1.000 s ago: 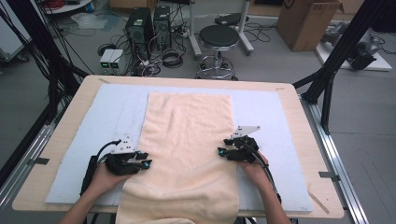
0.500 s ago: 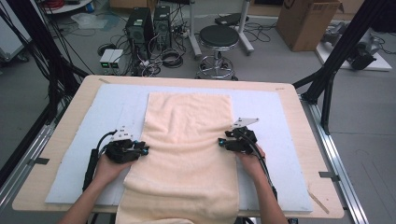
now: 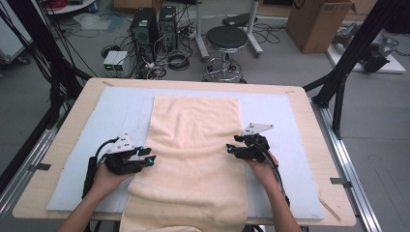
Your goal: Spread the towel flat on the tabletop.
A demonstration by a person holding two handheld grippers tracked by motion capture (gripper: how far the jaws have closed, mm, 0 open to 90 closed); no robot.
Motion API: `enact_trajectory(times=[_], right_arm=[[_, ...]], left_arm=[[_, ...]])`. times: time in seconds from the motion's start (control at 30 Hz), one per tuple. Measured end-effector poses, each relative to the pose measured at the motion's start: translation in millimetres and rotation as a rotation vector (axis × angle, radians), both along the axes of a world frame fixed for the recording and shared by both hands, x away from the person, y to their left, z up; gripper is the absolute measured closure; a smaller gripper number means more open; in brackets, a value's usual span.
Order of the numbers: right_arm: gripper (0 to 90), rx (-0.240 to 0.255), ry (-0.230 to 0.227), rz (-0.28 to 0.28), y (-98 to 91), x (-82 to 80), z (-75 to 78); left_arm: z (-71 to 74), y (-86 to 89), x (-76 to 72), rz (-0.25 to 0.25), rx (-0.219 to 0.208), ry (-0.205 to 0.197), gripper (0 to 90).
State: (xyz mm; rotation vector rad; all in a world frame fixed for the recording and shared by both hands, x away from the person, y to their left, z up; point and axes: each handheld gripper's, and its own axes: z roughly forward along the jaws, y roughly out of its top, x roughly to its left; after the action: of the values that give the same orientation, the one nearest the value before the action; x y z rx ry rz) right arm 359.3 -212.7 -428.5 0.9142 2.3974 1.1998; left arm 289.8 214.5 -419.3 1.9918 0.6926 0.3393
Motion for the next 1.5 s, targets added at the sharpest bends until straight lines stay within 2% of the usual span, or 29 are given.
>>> enact_trajectory(times=[0.1,0.27,0.5,0.57,0.7,0.83,0.93,1.03,1.13,1.23,1.3,1.43,1.5], right_arm=[[48.2,0.004,-0.006,0.011,1.9,-6.8,-0.8],[47.5,0.002,-0.002,0.021,3.0,-12.2,-3.6],[46.1,0.005,0.008,0.024,5.0,-13.1,-7.0],[45.1,0.0,0.025,0.026,6.7,-14.8,-7.6],[45.2,0.003,0.011,0.033,8.1,-25.5,-8.6],[43.6,-0.008,0.024,0.039,8.8,-35.7,-7.4],[43.6,0.003,0.01,0.041,10.1,-40.9,-4.1],[43.6,0.014,0.004,0.044,14.1,-44.6,-2.6],[43.5,0.015,0.008,0.06,18.7,-46.8,-3.5],[43.5,0.008,0.004,0.065,20.4,-47.4,-3.7],[43.5,0.014,0.006,0.063,19.0,-46.8,-3.6],[43.6,0.02,0.002,0.058,15.9,-44.1,-3.7],[43.5,0.019,0.009,0.056,15.5,-43.4,-4.3]], left_arm=[[1.8,1.9,-19.1,-0.045,-0.03,-0.012,61.1],[-0.4,1.6,-41.1,-0.102,-0.038,-0.024,60.6],[-1.7,4.1,-51.8,-0.096,-0.05,-0.024,60.1],[-1.6,4.6,-59.7,-0.1,-0.057,-0.032,60.1],[-2.9,2.8,-79.8,-0.122,-0.074,-0.032,59.9],[-7.1,-1.9,-99.6,-0.171,-0.044,-0.028,60.2],[-14.7,-6.4,-110.1,-0.198,-0.026,-0.004,61.4],[-23.2,-11.8,-116.3,-0.233,0.02,0.017,61.8],[-31.3,-16.8,-116.4,-0.233,0.079,0.029,61.6],[-35.3,-15.6,-113.3,-0.217,0.059,0.032,65.0],[-36.6,-14.2,-113.1,-0.2,0.058,0.016,73.7],[-37.4,-14.7,-113.6,-0.218,0.059,0.006,84.5],[-37.4,-14.3,-114.3,-0.22,0.055,0.013,86.4]])
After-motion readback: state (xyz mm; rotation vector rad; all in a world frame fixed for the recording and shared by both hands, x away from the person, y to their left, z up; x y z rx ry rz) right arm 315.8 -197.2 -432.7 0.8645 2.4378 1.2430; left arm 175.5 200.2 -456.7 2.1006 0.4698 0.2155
